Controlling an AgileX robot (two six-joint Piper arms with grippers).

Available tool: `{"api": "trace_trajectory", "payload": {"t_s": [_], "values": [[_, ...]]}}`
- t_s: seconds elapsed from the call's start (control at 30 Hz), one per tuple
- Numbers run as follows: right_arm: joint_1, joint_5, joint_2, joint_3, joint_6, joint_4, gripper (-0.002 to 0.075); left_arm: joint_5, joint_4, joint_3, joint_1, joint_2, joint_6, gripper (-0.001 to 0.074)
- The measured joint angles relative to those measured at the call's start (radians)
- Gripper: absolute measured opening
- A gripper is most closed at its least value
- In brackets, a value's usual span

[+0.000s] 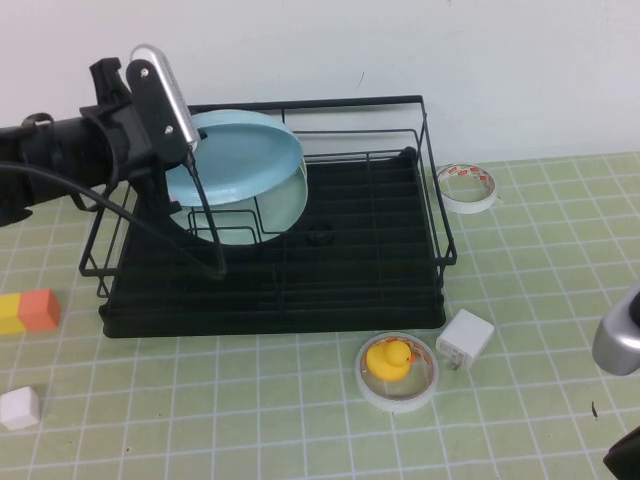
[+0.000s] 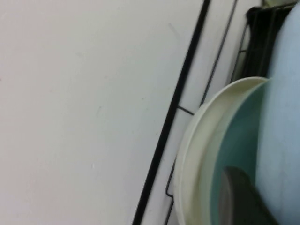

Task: Place plate on rack
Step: Place the plate on the rack

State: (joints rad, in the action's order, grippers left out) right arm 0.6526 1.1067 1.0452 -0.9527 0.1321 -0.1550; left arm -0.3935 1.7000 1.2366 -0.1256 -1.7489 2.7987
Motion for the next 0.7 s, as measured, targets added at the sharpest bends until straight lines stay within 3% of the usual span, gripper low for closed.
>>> {"api": "trace_trajectory", "payload": {"t_s": [0.6, 0.7], "values": [[0.000, 0.000, 0.000, 0.001, -0.007, 0.000, -0.0002, 0.006, -0.003, 0.019, 0.000, -0.127, 0.023, 0.0153], [0.000, 0.002, 0.000, 0.001, -0.007, 0.000, -0.0002, 0.013, -0.003, 0.019, 0.000, -0.139, -0.058, 0.0180]]}}
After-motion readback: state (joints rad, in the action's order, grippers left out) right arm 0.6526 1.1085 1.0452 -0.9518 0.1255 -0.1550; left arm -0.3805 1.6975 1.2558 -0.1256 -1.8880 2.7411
